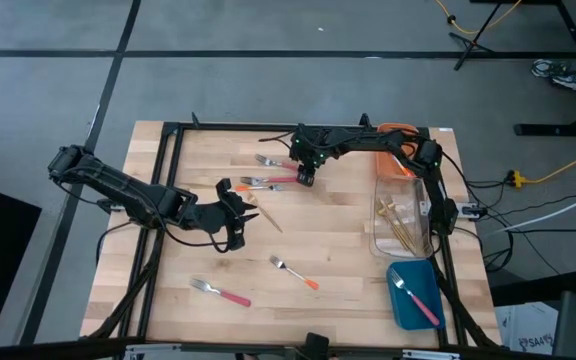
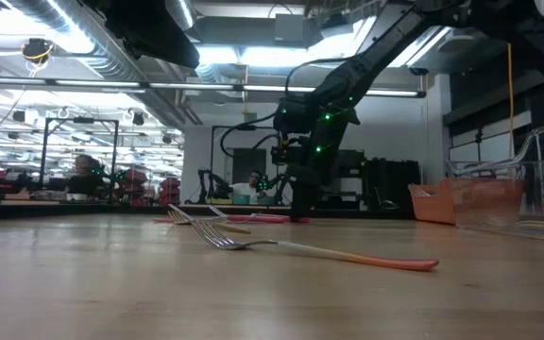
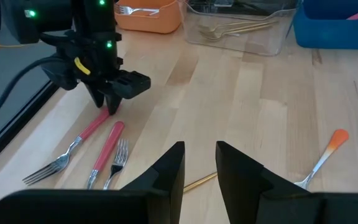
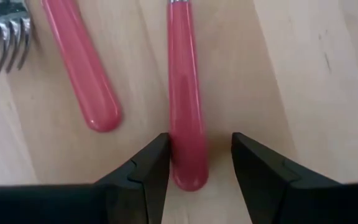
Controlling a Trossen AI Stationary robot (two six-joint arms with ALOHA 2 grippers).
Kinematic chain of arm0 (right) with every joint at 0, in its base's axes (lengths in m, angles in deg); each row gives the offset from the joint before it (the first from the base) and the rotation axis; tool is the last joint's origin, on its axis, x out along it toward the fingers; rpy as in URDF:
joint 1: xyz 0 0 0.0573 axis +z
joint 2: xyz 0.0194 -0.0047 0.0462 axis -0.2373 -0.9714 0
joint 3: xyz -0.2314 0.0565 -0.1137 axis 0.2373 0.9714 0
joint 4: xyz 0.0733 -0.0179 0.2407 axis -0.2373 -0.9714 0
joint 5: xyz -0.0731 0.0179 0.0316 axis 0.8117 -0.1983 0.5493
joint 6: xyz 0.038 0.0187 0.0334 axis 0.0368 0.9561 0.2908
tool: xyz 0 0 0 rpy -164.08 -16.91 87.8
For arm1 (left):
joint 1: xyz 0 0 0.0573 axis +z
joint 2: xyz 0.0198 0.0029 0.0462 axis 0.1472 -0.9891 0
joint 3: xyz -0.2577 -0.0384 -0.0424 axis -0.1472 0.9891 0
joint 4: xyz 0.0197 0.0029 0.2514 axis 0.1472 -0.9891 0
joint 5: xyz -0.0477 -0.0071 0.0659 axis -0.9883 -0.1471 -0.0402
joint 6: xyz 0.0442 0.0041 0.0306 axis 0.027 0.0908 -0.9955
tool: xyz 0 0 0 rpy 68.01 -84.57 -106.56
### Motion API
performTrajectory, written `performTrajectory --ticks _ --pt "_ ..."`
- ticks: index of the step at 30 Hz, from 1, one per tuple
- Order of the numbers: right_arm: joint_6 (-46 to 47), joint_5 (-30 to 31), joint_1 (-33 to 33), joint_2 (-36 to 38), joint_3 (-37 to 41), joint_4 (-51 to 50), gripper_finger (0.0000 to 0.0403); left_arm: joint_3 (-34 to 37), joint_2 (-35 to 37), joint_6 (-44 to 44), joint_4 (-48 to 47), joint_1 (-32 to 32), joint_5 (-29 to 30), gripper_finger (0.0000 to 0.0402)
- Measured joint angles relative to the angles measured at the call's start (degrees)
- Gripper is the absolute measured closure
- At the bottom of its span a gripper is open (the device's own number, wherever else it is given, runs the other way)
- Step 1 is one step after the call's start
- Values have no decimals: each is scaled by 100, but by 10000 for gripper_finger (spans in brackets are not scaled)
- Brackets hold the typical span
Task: Sort silverware by color (type)
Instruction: Put the pink fork into the blue bin
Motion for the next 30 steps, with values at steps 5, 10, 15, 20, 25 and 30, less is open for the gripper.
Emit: performTrajectory --ticks 5,10,15,20,25,30 --pt "2 -9 5 -70 -16 -33 241 0 0 0 -2 0 -2 317" --pt "8 -13 5 -78 -11 -83 278 0 0 0 -2 0 -1 317" --pt "43 -9 5 -85 -11 -189 321 0 0 0 -2 0 -2 317" --pt "236 -4 5 -85 -18 -407 352 0 0 0 -3 0 -2 317" --pt "449 -4 5 -83 -16 -724 361 0 0 0 -4 0 -2 317" --pt "643 -4 48 -76 -13 -1079 361 0 0 0 -4 0 -2 317"
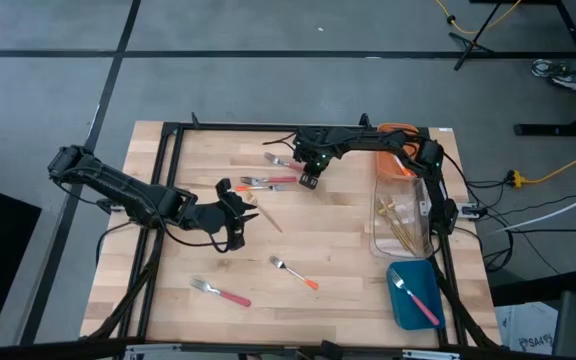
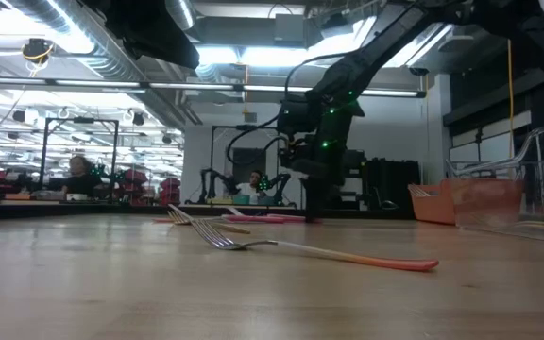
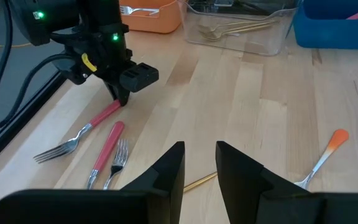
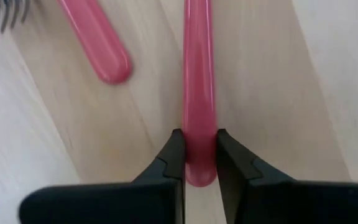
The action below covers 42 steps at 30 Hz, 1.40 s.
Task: Sort silverware by color (type)
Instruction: Put the pink fork into the blue bin
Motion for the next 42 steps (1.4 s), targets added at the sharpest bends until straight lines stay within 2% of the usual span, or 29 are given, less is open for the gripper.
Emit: performTrajectory --ticks 7,12,23,35,42 --pt "129 191 312 118 9 -429 362 0 0 -1 -2 -4 -2 317" --pt "573 602 640 213 13 -728 362 0 0 -2 8 -14 -22 317" --pt "1591 862 1363 240 26 -1586 363 0 0 0 2 -17 -151 317" --pt "2132 842 2192 251 44 -2314 363 0 0 0 -7 -312 -155 317" --pt "2363 616 2724 245 47 -2777 364 0 0 0 0 -529 -155 317"
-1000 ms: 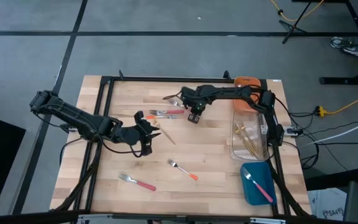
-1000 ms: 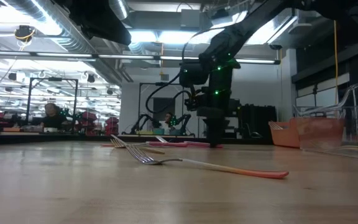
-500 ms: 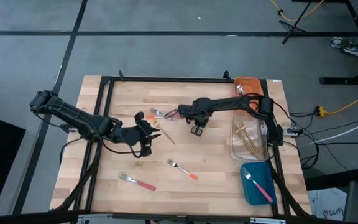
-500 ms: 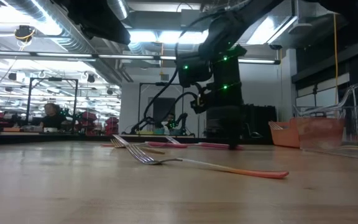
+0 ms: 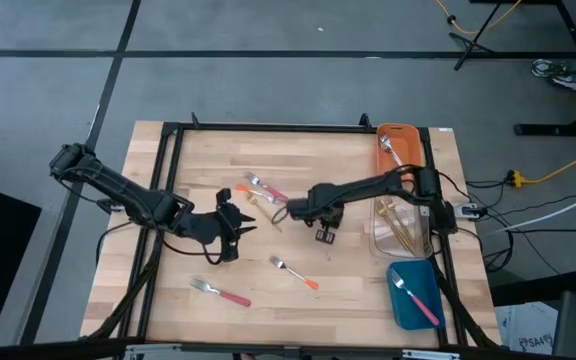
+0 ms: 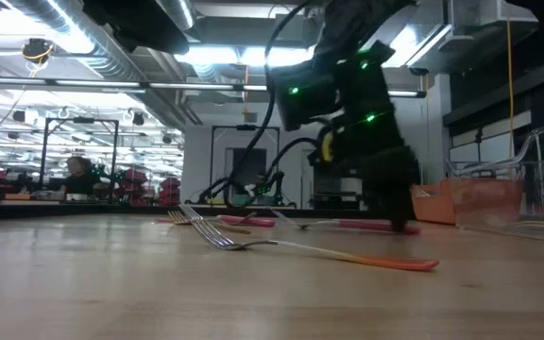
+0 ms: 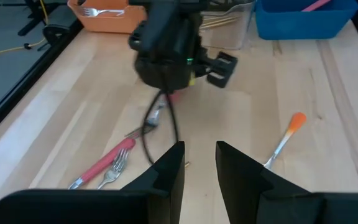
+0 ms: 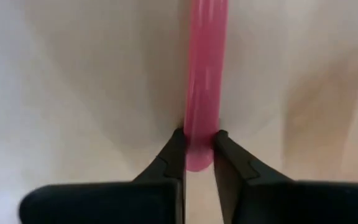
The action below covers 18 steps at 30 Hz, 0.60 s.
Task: Sort silverware by color (type)
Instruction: Put the pink fork into the blue bin
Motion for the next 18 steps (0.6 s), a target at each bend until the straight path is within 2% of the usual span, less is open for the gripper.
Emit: performTrajectory --ticks 5,18 --pt "23 -311 397 6 1 -68 366 0 0 0 27 -61 3 317" --pt "-42 -175 1309 15 -10 29 364 0 0 0 39 -61 4 317"
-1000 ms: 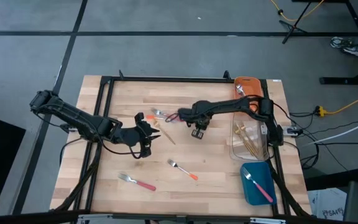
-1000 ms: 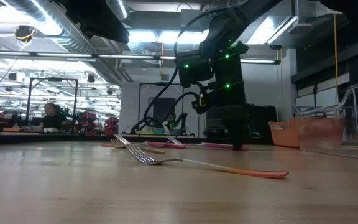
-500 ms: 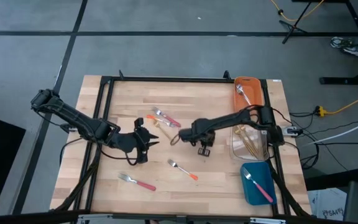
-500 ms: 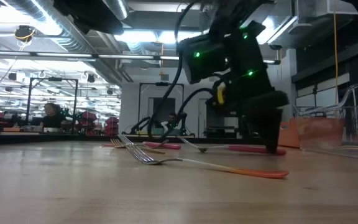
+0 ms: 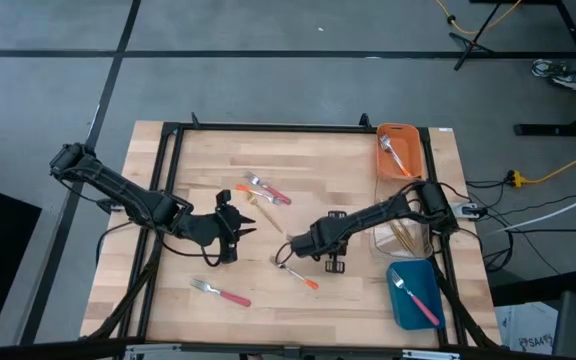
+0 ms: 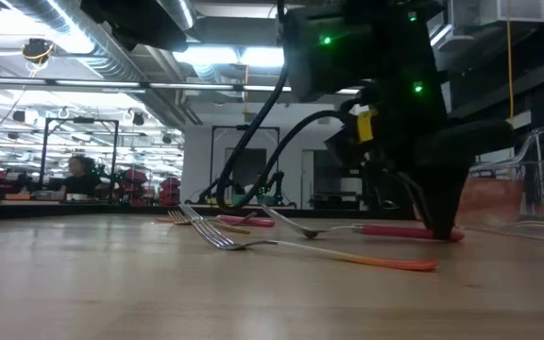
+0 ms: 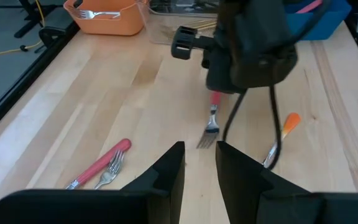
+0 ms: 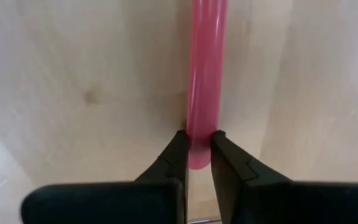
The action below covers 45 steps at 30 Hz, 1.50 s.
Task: Sort silverware by color (type)
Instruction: Put the pink fork into the blue bin
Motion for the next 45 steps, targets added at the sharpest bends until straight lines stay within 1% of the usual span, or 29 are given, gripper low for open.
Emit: performTrajectory --ticks 5,10,27,30,34,37,41,45 --pt "-2 7 107 0 -2 15 364 0 0 2 2 0 2 317" --pt "33 -196 81 2 -7 11 363 0 0 2 0 0 2 317" --pt "-91 -292 85 2 -7 4 362 0 0 2 0 0 1 317" --pt "-94 -295 85 2 -7 9 345 0 0 2 0 0 1 317" --pt "-102 -286 85 -17 0 57 304 0 0 1 -1 0 0 317" --pt "-107 -245 85 -17 0 45 281 0 0 2 -2 0 0 317" --pt "-105 -269 81 -17 -5 1 271 0 0 1 -2 0 1 317" --pt "-105 -275 81 -20 -213 -436 270 0 0 0 -2 0 0 317"
